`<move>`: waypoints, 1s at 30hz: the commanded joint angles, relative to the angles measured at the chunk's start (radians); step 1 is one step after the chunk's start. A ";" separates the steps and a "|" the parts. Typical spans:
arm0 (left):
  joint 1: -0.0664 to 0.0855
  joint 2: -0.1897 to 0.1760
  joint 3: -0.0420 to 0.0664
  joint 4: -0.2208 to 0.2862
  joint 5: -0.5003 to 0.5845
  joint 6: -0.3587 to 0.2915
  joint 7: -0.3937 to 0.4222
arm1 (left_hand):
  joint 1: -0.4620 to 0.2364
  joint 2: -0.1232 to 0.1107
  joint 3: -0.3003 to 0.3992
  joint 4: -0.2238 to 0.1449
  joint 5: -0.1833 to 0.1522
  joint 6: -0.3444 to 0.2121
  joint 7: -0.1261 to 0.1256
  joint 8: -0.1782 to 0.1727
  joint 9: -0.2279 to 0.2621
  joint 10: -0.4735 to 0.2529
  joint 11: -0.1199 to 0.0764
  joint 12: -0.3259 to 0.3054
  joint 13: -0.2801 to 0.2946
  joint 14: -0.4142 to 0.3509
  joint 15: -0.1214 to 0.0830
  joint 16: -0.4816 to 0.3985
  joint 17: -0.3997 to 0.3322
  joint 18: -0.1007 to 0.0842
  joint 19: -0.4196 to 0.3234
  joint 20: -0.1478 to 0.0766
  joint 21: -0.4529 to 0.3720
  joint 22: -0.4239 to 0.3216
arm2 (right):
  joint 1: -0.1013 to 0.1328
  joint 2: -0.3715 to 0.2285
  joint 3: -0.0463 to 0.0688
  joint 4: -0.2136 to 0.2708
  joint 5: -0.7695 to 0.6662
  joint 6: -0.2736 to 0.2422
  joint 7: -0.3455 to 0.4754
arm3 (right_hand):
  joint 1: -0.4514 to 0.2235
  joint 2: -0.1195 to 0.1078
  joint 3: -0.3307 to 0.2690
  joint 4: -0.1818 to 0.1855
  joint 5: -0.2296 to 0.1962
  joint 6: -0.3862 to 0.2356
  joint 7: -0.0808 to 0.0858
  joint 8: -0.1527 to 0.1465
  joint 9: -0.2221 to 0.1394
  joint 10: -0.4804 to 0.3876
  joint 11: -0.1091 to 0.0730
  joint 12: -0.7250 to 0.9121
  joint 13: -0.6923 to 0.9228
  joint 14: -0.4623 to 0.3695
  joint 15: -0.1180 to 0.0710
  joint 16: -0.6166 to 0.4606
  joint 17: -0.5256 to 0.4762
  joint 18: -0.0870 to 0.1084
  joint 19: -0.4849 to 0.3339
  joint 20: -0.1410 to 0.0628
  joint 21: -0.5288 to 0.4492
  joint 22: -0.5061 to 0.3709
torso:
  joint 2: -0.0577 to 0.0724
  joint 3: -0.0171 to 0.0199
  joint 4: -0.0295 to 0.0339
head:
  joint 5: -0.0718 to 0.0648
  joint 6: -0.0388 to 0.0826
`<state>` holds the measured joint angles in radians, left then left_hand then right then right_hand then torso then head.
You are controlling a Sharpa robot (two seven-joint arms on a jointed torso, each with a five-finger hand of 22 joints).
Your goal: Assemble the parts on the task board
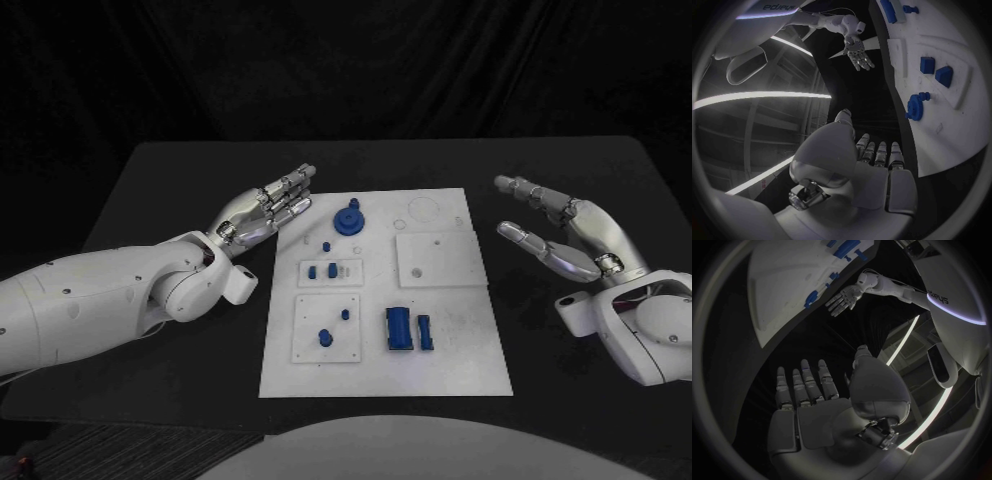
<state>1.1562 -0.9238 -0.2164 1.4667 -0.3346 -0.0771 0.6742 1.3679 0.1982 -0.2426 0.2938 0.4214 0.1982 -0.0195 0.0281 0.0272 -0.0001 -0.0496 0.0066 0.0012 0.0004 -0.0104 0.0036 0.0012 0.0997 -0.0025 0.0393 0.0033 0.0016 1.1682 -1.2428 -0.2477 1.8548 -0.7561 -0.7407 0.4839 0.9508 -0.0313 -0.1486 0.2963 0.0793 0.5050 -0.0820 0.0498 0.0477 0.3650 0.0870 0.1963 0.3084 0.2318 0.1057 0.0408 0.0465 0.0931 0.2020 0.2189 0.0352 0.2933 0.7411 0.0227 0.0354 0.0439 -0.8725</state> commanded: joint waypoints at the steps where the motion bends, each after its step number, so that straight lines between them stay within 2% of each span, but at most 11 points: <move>1: 0.000 0.000 0.001 0.004 -0.002 -0.010 0.118 | -0.005 0.003 -0.007 -0.001 0.000 0.004 0.001 -0.002 -0.001 0.000 -0.002 -0.007 -0.001 0.000 0.008 -0.004 -0.001 0.019 0.003 0.008 -0.003 -0.002 | 0.001 0.009 0.000 -0.016 0.131 0.011 0.103 | 0.000 -0.021 0.019 -0.001 0.009 -0.121 -0.047 -0.011 -0.008 -0.180 -0.051 -0.032 -0.106 -0.184 -0.028 -0.030 -0.036 -0.009 -0.169 -0.004 -0.024 -0.212 | 0.002 0.0002 -0.0025 | 0.001 0.000; 4: 0.000 0.001 0.001 0.002 -0.002 -0.010 0.118 | -0.004 0.006 -0.006 -0.002 0.002 0.005 0.001 -0.002 -0.001 0.000 -0.002 -0.007 -0.001 0.000 0.008 -0.004 -0.001 0.019 0.003 0.008 -0.003 -0.002 | 0.000 0.016 0.000 -0.028 0.133 0.024 0.117 | 0.012 -0.033 0.020 0.001 0.012 -0.156 -0.074 -0.013 -0.010 -0.259 -0.106 -0.041 -0.159 -0.225 -0.059 -0.039 -0.044 -0.016 -0.197 -0.001 -0.032 -0.274 | 0.000 0.0015 -0.0028 | 0.005 0.000; 5: 0.000 0.000 0.000 0.001 0.000 -0.002 0.000 | -0.410 -0.059 0.073 -0.088 -0.126 -0.059 0.019 -0.028 -0.027 0.000 0.050 -0.007 -0.001 0.000 0.010 -0.004 -0.001 -0.100 0.003 -0.039 -0.003 -0.002 | 0.000 0.014 0.000 -0.024 0.069 0.005 0.049 | -0.279 0.031 0.056 -0.088 -0.079 -0.252 -0.023 -0.050 -0.048 -0.276 -0.087 -0.087 -0.193 -0.232 -0.106 -0.041 -0.047 -0.093 -0.202 -0.066 -0.035 -0.293 | 0.001 0.0000 -0.0012 | 0.002 0.000; 7: -0.001 0.001 0.002 0.002 0.003 -0.009 -0.001 | -0.459 -0.062 0.079 -0.097 -0.140 -0.062 0.019 -0.028 -0.027 0.000 0.050 -0.007 -0.001 0.000 0.010 -0.004 -0.001 -0.100 0.003 -0.039 -0.003 -0.002 | -0.001 0.019 0.002 -0.027 0.075 0.004 0.049 | -0.499 0.031 0.149 -0.159 -0.079 -0.341 0.012 -0.050 -0.048 -0.365 -0.087 -0.125 -0.235 -0.232 -0.106 -0.041 -0.047 -0.093 -0.202 -0.118 -0.035 -0.293 | -0.001 -0.0003 -0.0016 | 0.001 0.003; 8: -0.002 0.002 0.004 0.003 0.006 -0.015 -0.003 | -0.495 -0.067 0.085 -0.104 -0.151 -0.066 0.019 -0.028 -0.027 0.000 0.050 -0.007 -0.001 0.000 0.010 -0.004 -0.001 -0.100 0.003 -0.039 -0.003 -0.002 | -0.002 0.022 0.004 -0.029 0.081 0.004 0.048 | -0.583 0.031 0.149 -0.185 -0.079 -0.371 0.082 -0.050 -0.048 -0.365 -0.087 -0.196 -0.308 -0.232 -0.106 -0.041 -0.047 -0.093 -0.202 -0.136 -0.035 -0.293 | -0.003 -0.0005 -0.0019 | 0.001 0.006; 10: -0.005 0.006 0.009 0.005 0.014 -0.032 -0.007 | -0.551 -0.076 0.097 -0.116 -0.168 -0.076 0.019 -0.028 -0.027 0.000 0.050 -0.007 -0.001 0.000 0.010 -0.004 -0.001 -0.100 0.003 -0.039 -0.003 -0.002 | -0.005 0.034 0.011 -0.036 0.099 0.003 0.048 | -0.680 0.031 0.149 -0.213 -0.079 -0.405 0.082 -0.050 -0.048 -0.365 -0.087 -0.196 -0.308 -0.232 -0.106 -0.041 -0.047 -0.093 -0.202 -0.219 -0.035 -0.293 | -0.010 -0.0012 -0.0030 | -0.001 0.015; 11: -0.006 0.008 0.013 0.007 0.020 -0.044 -0.009 | -0.585 -0.081 0.103 -0.122 -0.178 -0.082 0.019 -0.028 -0.027 0.000 0.050 -0.007 -0.001 0.000 0.010 -0.004 -0.001 -0.100 0.003 -0.039 -0.003 -0.002 | -0.007 0.042 0.015 -0.040 0.111 0.003 0.048 | -0.730 0.031 0.149 -0.296 -0.079 -0.424 0.082 -0.050 -0.048 -0.365 -0.087 -0.196 -0.308 -0.232 -0.106 -0.041 -0.047 -0.093 -0.202 -0.219 -0.035 -0.293 | -0.014 -0.0017 -0.0038 | -0.002 0.021; 17: -0.027 0.036 0.054 0.027 0.084 -0.175 -0.039 | -0.763 -0.107 0.137 -0.160 -0.234 -0.107 0.019 -0.028 -0.027 0.000 0.050 -0.007 -0.001 0.000 0.010 -0.004 -0.001 -0.100 0.003 -0.039 -0.003 -0.002 | -0.030 0.127 0.062 -0.090 0.242 -0.004 0.046 | -0.951 0.031 0.149 -0.296 -0.079 -0.505 0.082 -0.050 -0.048 -0.365 -0.087 -0.196 -0.308 -0.232 -0.106 -0.041 -0.047 -0.093 -0.202 -0.219 -0.035 -0.293 | -0.062 -0.0072 -0.0120 | -0.013 0.086; 23: -0.057 0.077 0.115 0.056 0.178 -0.371 -0.082 | -0.900 -0.128 0.162 -0.189 -0.276 -0.126 0.019 -0.028 -0.027 0.000 0.050 -0.007 -0.001 0.000 0.010 -0.004 -0.001 -0.100 0.003 -0.039 -0.003 -0.002 | -0.063 0.255 0.133 -0.164 0.437 -0.014 0.042 | -0.951 0.031 0.149 -0.296 -0.079 -0.505 0.082 -0.050 -0.048 -0.365 -0.087 -0.196 -0.308 -0.232 -0.106 -0.041 -0.047 -0.093 -0.202 -0.219 -0.035 -0.293 | -0.131 -0.0151 -0.0239 | -0.029 0.182; 24: -0.061 0.083 0.125 0.060 0.193 -0.402 -0.089 | -0.918 -0.198 0.165 -0.192 -0.282 -0.126 0.019 -0.028 -0.027 0.000 0.050 -0.007 -0.001 0.000 0.010 -0.004 -0.001 -0.100 0.003 -0.039 -0.003 -0.002 | -0.069 0.275 0.144 -0.176 0.468 -0.015 0.041 | -0.951 0.031 0.149 -0.296 -0.079 -0.505 0.082 -0.050 -0.048 -0.365 -0.087 -0.196 -0.308 -0.232 -0.106 -0.041 -0.047 -0.093 -0.202 -0.219 -0.035 -0.293 | -0.140 -0.0162 -0.0255 | -0.031 0.194; 30: -0.089 0.120 0.180 0.086 0.279 -0.578 -0.129 | -1.018 -0.198 0.243 -0.217 -0.313 -0.198 0.019 -0.028 -0.027 0.000 0.050 -0.007 -0.001 0.000 0.010 -0.004 -0.001 -0.100 0.003 -0.039 -0.003 -0.002 | -0.099 0.390 0.207 -0.242 0.644 -0.024 0.038 | -0.951 0.031 0.149 -0.296 -0.079 -0.505 0.082 -0.050 -0.048 -0.365 -0.087 -0.196 -0.308 -0.232 -0.106 -0.041 -0.047 -0.093 -0.202 -0.219 -0.035 -0.293 | -0.183 -0.0212 -0.0330 | -0.041 0.254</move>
<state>1.0729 -0.8083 -0.0388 1.5458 -0.1464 -0.4849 0.5824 0.4789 0.0338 -0.0565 0.1058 0.1480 0.0417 0.0000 0.0054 0.0013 -0.0001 -0.0103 0.0066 0.0012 -0.0032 -0.0068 0.0036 0.0013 0.0210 -0.0008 0.0085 0.0033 0.0009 1.0761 -0.8622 -0.0442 1.6229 -0.2757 -0.7435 0.5331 0.0062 -0.0012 0.0001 0.0026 0.0035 0.0034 -0.0001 0.0035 0.0010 0.0035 0.0001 0.0036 0.0009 0.0003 0.0052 0.0065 0.0010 0.0071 0.0003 0.0052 0.0064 0.0010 0.5905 0.0051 0.0081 0.0064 -0.6374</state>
